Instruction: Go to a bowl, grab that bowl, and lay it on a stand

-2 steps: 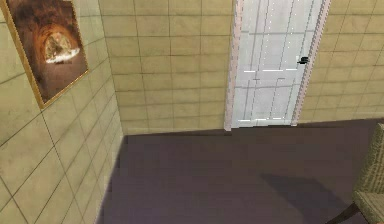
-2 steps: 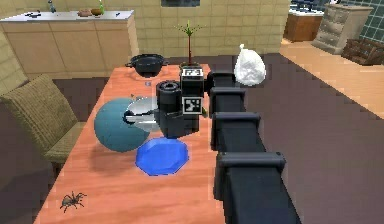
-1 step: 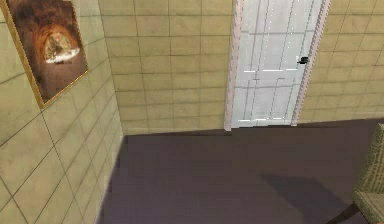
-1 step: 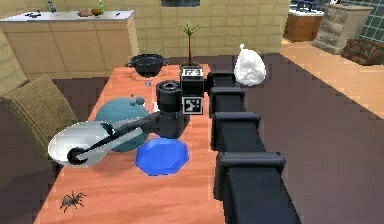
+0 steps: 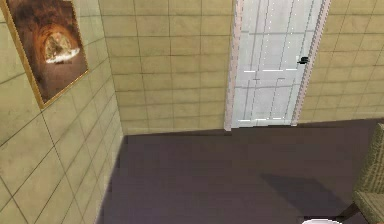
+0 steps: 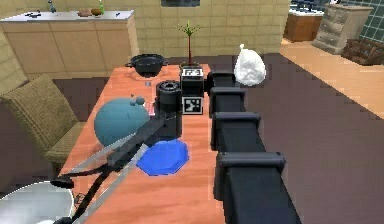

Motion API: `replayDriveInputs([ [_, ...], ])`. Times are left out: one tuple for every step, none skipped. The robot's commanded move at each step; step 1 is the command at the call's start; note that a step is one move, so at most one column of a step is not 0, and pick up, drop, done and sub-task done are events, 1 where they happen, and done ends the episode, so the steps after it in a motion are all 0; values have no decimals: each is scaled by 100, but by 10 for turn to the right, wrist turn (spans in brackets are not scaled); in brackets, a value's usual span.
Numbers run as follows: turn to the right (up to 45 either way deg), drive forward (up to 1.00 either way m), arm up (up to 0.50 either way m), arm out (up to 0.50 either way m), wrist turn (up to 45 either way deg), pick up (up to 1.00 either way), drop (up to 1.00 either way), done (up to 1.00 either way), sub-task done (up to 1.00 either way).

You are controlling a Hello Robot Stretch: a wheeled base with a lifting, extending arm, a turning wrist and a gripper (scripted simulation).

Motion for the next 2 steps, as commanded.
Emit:
replayDriveInputs([
  [0, 0, 0, 0, -120, 0, 0, 0, 0],
  [0, 0, 0, -18, 0, 0, 0, 0, 0],
])
